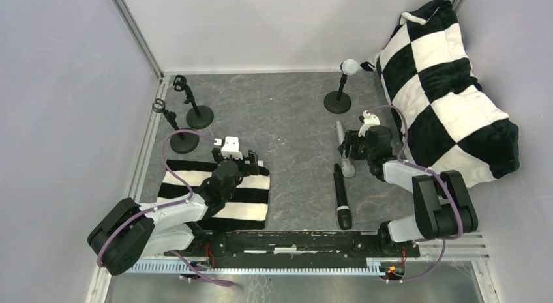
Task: Attach the microphones to the stand
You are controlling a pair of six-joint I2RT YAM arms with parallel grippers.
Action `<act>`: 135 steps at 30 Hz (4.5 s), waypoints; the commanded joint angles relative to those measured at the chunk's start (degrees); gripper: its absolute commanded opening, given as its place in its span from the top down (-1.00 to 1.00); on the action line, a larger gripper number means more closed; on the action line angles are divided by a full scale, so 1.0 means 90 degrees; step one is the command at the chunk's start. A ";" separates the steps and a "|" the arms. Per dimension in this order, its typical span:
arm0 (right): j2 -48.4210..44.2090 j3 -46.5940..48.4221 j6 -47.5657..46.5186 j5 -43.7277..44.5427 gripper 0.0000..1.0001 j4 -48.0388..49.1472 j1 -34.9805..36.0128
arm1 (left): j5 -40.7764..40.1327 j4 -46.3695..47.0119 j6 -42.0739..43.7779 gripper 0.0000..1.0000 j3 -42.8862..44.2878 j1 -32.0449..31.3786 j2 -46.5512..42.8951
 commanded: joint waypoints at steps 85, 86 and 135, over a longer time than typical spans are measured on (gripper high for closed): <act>-0.2163 0.1182 -1.1805 0.0643 1.00 0.0043 0.5947 | 0.5651 -0.8483 0.2796 -0.79 0.6090 0.0121 -0.0812; -0.2147 0.1212 -1.1868 0.0632 1.00 0.0086 0.5944 | 0.5670 -0.8481 0.2821 -0.78 0.6107 0.0118 -0.0759; -0.3172 0.0855 -0.1354 0.3894 -0.75 0.1091 0.5852 | 0.3863 -0.4407 0.0944 0.96 0.3783 0.0111 -0.2290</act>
